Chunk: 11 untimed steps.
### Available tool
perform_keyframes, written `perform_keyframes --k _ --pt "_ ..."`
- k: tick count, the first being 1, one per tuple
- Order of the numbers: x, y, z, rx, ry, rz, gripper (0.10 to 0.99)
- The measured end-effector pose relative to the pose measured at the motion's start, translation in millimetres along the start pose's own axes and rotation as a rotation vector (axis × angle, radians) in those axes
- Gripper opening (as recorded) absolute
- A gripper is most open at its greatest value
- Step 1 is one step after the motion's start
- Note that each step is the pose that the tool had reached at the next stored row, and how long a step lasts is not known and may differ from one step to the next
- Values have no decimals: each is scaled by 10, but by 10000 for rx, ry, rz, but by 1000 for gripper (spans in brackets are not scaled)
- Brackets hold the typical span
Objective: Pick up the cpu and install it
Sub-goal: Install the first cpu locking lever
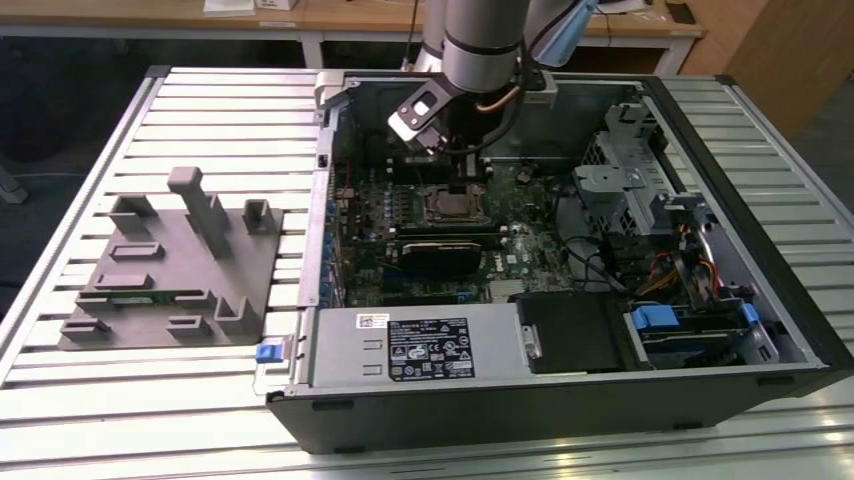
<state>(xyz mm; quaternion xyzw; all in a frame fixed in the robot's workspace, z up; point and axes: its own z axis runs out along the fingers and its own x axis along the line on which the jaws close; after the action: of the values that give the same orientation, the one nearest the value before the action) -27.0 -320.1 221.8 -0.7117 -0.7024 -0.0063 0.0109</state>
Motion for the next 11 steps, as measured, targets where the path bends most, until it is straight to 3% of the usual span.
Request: perform_keyframes --k 11 --pt "3 -1 -125 0 -1 0 106"
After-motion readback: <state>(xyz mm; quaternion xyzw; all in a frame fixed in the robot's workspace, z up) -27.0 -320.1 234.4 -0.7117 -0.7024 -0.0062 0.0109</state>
